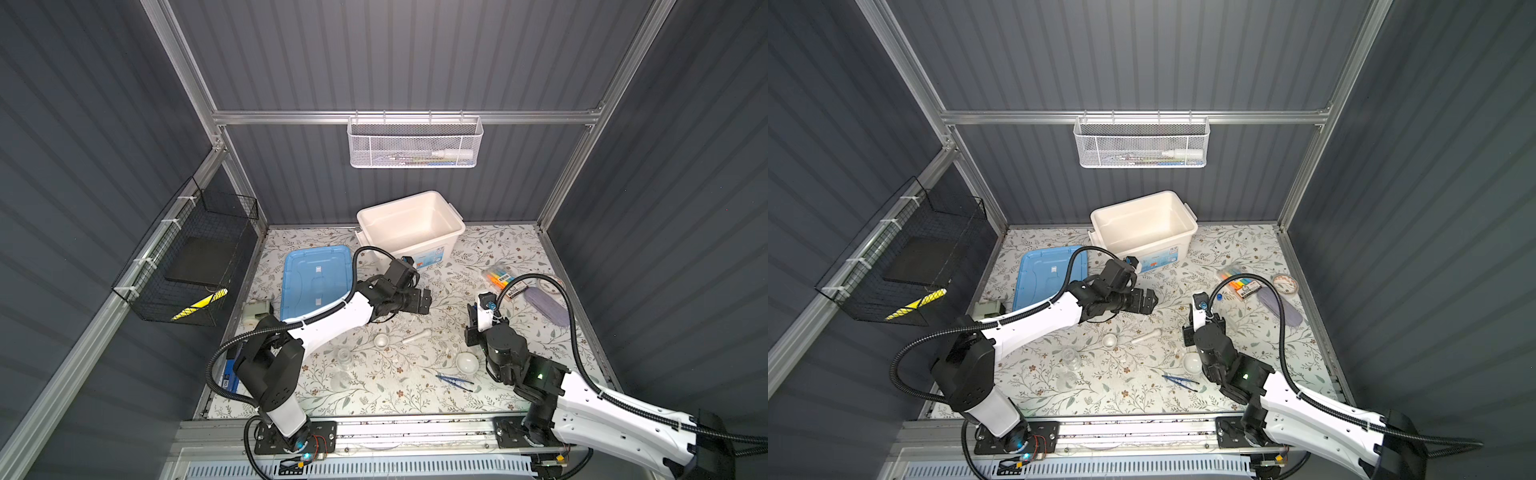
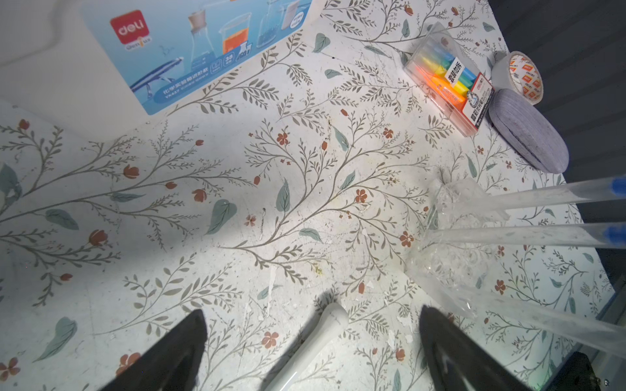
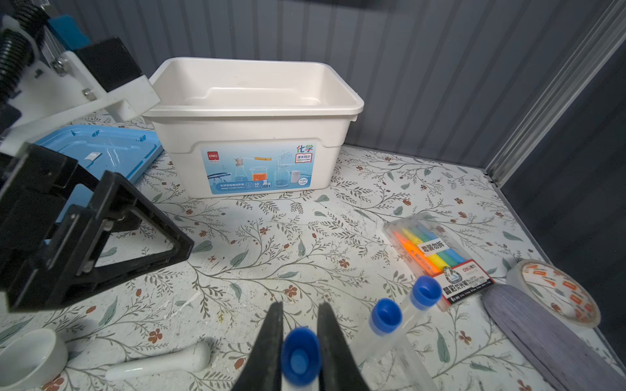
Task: Organize the chemistry lab equipment
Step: 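Carry the held tube with the right gripper back toward the clear rack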
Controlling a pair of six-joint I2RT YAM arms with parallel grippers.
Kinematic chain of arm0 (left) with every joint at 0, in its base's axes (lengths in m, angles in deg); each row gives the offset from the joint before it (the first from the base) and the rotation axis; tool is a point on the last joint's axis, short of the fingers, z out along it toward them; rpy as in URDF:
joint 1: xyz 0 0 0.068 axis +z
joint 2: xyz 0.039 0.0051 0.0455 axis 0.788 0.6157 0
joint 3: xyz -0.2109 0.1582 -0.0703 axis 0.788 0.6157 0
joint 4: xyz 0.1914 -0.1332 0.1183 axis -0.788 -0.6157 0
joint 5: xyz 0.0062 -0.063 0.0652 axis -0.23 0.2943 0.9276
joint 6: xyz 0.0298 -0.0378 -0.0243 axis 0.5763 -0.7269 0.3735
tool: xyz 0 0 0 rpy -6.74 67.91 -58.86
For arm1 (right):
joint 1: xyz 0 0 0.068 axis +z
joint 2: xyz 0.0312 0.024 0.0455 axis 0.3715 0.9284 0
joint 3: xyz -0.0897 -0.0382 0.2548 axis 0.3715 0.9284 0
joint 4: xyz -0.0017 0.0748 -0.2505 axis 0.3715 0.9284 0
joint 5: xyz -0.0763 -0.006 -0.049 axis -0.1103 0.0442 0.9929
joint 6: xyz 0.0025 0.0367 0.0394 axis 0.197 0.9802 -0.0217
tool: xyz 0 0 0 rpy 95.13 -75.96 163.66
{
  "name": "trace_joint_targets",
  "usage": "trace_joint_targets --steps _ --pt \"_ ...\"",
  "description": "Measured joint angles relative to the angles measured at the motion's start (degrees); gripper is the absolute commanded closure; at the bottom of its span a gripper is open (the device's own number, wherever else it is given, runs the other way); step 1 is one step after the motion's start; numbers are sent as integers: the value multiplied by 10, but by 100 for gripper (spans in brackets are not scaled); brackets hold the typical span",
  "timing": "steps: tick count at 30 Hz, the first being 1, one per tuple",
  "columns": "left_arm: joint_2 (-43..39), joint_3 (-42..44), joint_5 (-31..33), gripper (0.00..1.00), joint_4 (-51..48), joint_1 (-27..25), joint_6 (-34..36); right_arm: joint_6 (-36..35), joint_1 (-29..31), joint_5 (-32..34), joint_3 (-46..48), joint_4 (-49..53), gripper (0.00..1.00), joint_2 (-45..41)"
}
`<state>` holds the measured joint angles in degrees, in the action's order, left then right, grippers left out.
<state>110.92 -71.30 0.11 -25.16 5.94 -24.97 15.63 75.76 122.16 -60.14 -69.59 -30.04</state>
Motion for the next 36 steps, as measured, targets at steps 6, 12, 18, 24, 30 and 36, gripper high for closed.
trace_joint_targets --steps 6,12,18,24,30,36 --pt "0 2 0 0 0 0 -2 3 0 4 11 -28 87 12" --pt "0 5 0 0 -2 0 -2 1 0 17 14 -53 86 26" --pt "0 5 0 0 -2 0 -4 2 0 24 14 -56 86 25" --pt "0 5 0 0 -2 0 -6 2 0 28 15 -55 86 21" --pt "0 5 0 0 -1 0 -8 2 -4 28 21 -54 86 24" --pt "2 5 -1 0 -1 0 -8 2 -8 28 21 -56 86 26"
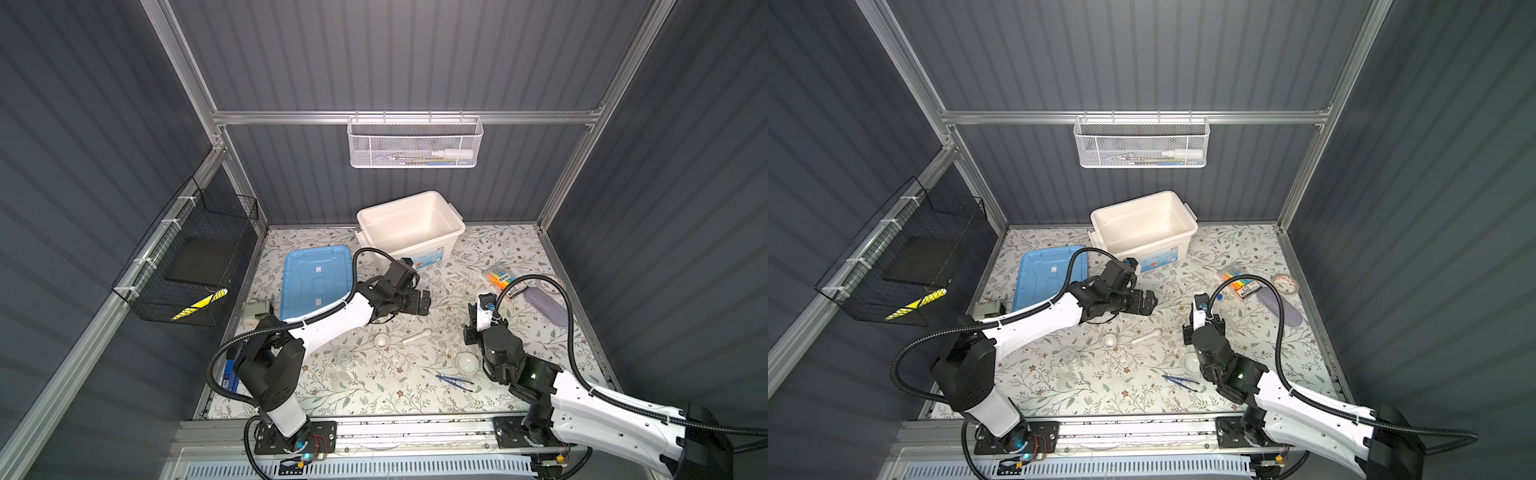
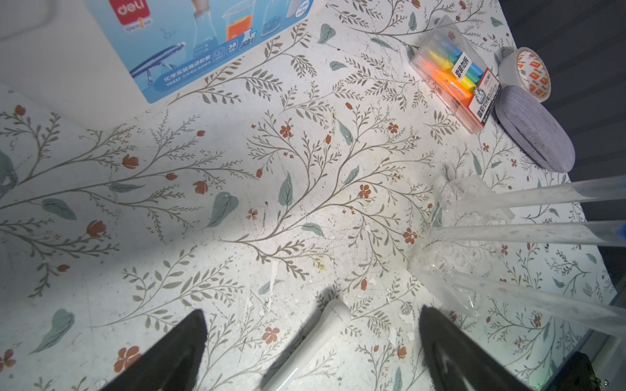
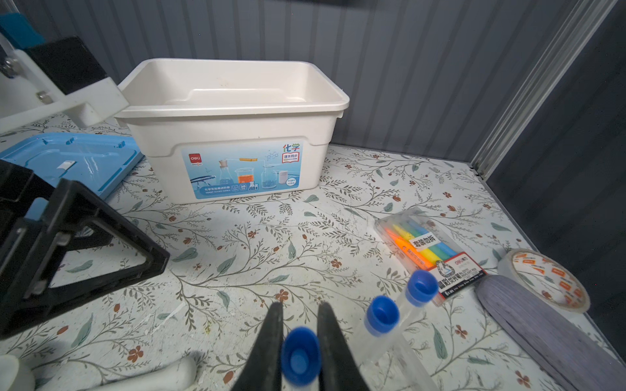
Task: Organize the chemistry lab equipment
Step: 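Carry the held tube with the right gripper back toward the clear rack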
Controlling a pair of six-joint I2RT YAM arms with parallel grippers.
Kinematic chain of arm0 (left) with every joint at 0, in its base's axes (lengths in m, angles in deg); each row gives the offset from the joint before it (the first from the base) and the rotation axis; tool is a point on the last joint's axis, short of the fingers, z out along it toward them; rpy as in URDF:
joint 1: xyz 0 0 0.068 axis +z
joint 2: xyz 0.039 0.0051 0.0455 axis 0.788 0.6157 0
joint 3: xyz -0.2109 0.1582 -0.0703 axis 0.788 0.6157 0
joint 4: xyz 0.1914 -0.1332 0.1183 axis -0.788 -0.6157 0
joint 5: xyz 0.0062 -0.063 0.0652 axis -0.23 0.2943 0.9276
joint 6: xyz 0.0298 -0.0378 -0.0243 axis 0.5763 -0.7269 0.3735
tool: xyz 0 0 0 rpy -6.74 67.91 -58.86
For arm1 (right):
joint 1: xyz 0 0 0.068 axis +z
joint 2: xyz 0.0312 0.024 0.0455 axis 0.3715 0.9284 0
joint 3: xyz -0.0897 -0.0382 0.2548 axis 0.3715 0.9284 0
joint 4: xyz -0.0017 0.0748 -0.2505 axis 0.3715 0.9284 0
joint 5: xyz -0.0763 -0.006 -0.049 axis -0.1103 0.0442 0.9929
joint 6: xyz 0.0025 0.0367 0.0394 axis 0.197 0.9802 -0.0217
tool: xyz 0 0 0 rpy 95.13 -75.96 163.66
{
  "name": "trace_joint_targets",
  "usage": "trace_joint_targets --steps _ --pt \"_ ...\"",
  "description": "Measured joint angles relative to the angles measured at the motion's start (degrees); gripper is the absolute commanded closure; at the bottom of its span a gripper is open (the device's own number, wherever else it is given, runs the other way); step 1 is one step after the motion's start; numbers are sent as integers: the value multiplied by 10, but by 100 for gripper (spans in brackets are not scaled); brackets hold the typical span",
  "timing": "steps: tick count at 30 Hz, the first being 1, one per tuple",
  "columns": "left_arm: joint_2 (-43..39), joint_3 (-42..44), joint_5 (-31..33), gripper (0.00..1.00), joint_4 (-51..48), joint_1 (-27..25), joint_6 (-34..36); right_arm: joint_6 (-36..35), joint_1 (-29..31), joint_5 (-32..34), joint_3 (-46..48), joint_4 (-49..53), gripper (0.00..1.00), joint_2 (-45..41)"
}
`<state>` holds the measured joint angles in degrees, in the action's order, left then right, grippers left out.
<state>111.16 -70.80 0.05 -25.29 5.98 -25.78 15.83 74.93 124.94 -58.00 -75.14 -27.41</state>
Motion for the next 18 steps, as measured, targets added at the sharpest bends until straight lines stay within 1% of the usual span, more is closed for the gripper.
trace_joint_targets --steps 18 --pt "9 0 0 0 0 0 0 6 -17 -3 3 -25 85 13"
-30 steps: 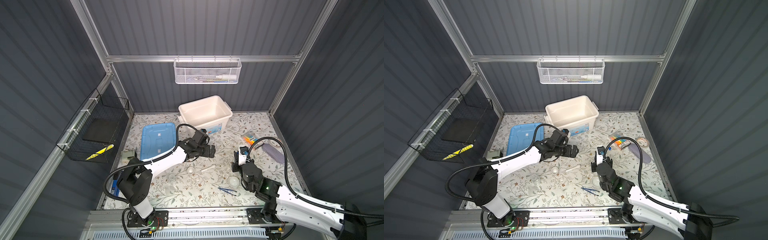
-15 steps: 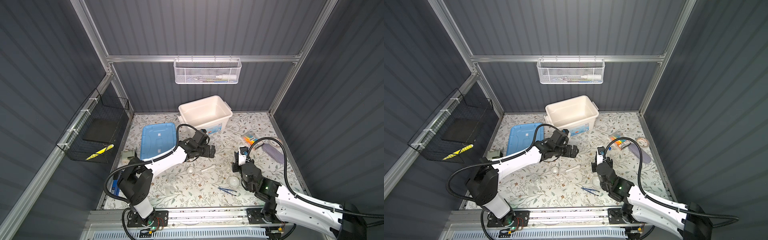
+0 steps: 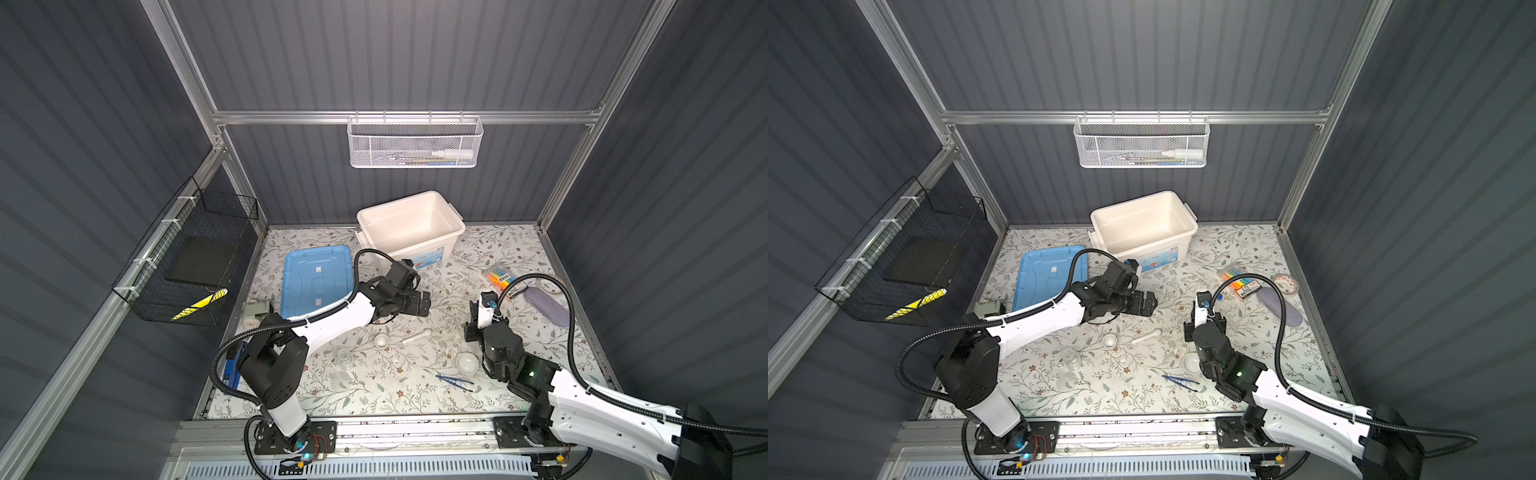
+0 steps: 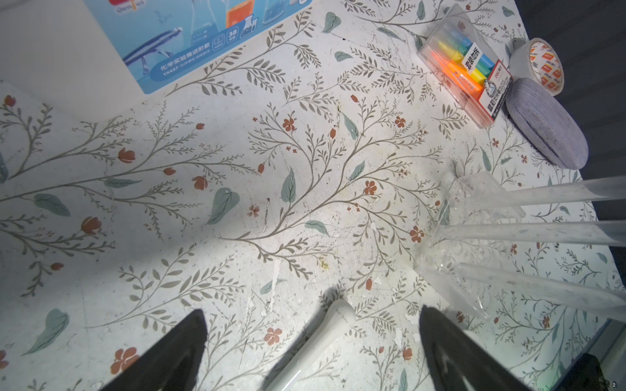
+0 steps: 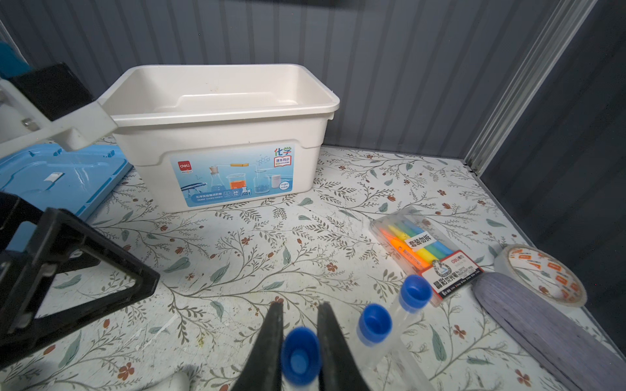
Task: Organize the chemistry lab equipment
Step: 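Carry the held tube with the right gripper back toward the clear rack, then lower the held tube with the right gripper beside the other tubes on the rack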
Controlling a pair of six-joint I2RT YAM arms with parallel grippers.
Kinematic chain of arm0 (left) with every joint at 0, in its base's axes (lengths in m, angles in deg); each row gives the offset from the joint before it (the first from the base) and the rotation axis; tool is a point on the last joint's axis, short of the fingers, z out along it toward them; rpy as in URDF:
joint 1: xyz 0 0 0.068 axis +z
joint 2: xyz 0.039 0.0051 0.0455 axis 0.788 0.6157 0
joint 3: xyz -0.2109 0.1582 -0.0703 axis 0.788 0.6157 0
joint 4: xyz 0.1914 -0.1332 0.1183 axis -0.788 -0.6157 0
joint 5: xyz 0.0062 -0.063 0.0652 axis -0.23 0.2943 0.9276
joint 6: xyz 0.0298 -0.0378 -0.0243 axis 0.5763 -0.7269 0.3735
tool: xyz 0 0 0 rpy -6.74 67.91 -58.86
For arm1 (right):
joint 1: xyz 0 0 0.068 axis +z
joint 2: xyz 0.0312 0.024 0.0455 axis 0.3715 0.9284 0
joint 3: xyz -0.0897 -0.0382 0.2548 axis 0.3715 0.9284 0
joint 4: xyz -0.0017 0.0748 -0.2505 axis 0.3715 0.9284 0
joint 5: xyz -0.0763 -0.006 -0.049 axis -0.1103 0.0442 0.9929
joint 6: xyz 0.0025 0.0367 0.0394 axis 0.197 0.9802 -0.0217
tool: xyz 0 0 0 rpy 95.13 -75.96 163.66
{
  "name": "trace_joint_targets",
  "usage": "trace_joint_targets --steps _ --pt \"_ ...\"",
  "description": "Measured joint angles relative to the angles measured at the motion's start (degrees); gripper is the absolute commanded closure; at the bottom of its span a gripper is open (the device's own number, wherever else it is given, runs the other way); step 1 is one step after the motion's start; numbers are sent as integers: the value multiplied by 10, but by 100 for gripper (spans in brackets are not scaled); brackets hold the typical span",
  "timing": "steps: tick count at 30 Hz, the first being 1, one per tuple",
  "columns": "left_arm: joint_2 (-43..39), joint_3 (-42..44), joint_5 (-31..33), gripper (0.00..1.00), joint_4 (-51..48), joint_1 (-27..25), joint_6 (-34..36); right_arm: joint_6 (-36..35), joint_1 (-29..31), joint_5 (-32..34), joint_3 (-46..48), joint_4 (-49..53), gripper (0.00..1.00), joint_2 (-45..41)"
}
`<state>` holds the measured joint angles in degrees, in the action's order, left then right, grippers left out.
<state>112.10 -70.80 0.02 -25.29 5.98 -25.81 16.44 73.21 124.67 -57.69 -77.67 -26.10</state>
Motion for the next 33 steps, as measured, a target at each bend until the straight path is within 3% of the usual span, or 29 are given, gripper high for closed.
trace_joint_targets --steps 33 --pt "0 0 0 0 3 0 -4 42 -2 -20 5 26 85 -11"
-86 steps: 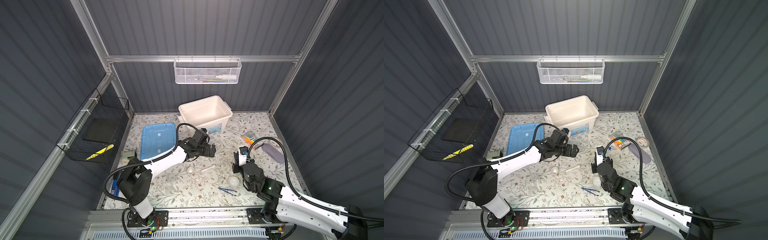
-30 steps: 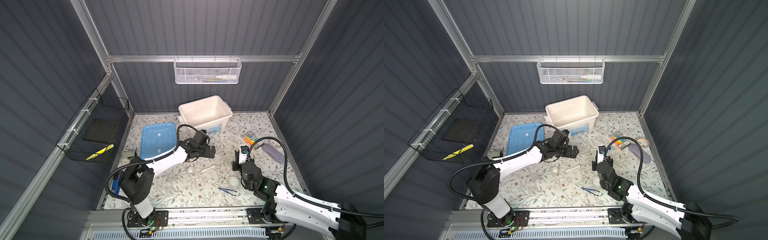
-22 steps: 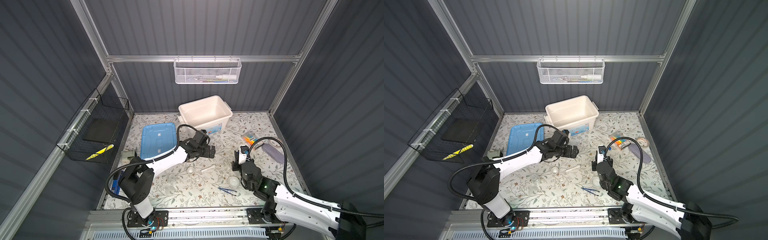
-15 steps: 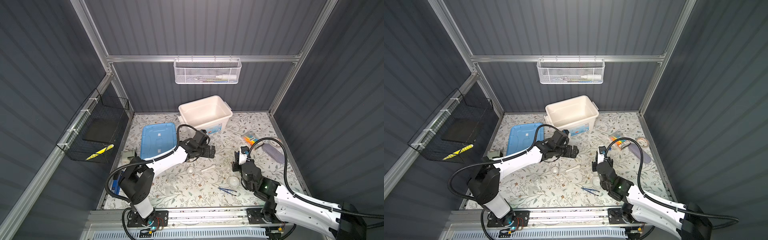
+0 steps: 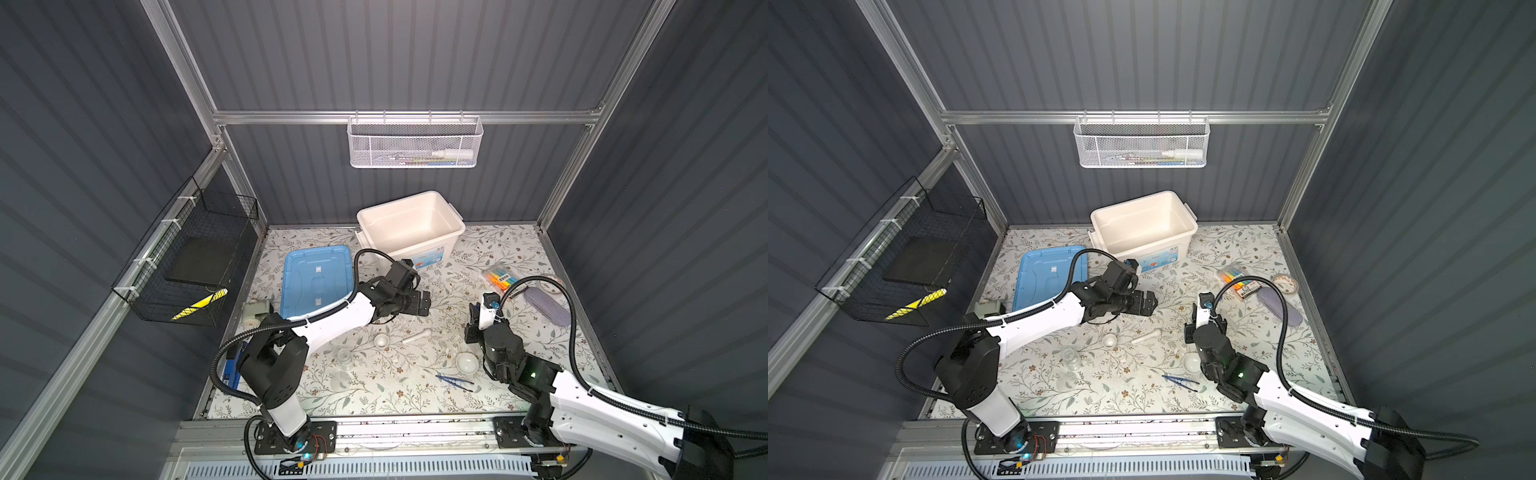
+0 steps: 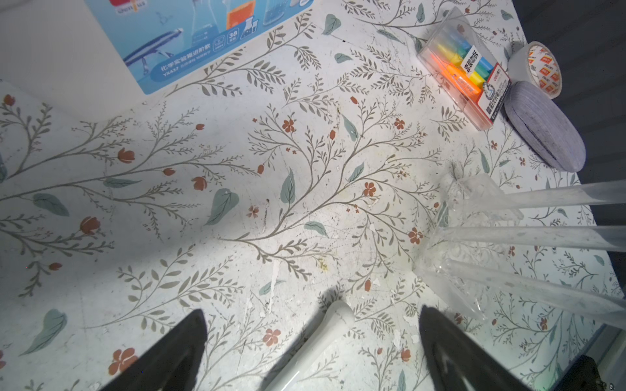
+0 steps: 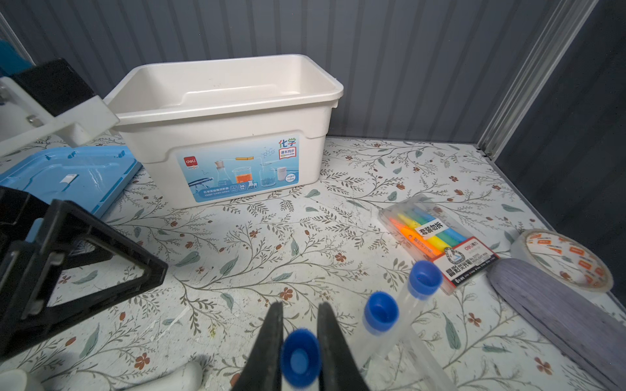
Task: Organize the chemistry lab equipment
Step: 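Lower the held tube with the right gripper beside the other tubes on the rack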
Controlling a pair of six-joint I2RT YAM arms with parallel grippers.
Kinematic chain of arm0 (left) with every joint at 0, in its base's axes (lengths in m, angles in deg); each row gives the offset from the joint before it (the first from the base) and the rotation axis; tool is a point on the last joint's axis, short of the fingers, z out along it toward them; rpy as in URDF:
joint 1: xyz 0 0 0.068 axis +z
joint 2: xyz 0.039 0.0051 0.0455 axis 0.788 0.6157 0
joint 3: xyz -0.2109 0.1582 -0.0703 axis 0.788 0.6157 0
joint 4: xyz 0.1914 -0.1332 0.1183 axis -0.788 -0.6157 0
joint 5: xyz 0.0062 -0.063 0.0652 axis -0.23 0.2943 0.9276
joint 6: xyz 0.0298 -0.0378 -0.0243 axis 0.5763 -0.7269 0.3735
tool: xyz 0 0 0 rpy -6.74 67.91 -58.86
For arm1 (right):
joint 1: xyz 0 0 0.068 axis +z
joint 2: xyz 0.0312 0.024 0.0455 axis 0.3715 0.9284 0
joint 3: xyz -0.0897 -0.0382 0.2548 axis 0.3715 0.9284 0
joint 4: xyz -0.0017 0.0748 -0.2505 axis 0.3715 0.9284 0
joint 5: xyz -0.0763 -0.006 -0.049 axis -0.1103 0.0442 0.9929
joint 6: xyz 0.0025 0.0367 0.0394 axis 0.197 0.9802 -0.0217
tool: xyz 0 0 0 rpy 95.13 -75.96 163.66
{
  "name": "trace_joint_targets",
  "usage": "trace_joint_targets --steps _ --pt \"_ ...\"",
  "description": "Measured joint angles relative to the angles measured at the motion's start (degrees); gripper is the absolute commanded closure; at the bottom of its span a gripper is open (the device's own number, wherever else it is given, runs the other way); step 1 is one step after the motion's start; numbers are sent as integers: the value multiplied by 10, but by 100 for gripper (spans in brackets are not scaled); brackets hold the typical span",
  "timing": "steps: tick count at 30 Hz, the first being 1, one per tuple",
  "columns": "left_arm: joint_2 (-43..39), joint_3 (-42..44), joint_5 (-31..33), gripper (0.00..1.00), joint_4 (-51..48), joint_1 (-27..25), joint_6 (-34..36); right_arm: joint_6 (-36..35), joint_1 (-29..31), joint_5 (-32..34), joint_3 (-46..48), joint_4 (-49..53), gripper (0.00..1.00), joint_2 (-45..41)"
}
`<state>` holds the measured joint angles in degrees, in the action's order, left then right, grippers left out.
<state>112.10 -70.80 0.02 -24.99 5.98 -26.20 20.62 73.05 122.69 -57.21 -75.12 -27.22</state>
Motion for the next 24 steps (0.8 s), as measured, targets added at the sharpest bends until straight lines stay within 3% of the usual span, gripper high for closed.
trace_joint_targets --steps 24 --pt "0 9 -4 0 5 0 0 4 -5 -14 0 30 85 -22"
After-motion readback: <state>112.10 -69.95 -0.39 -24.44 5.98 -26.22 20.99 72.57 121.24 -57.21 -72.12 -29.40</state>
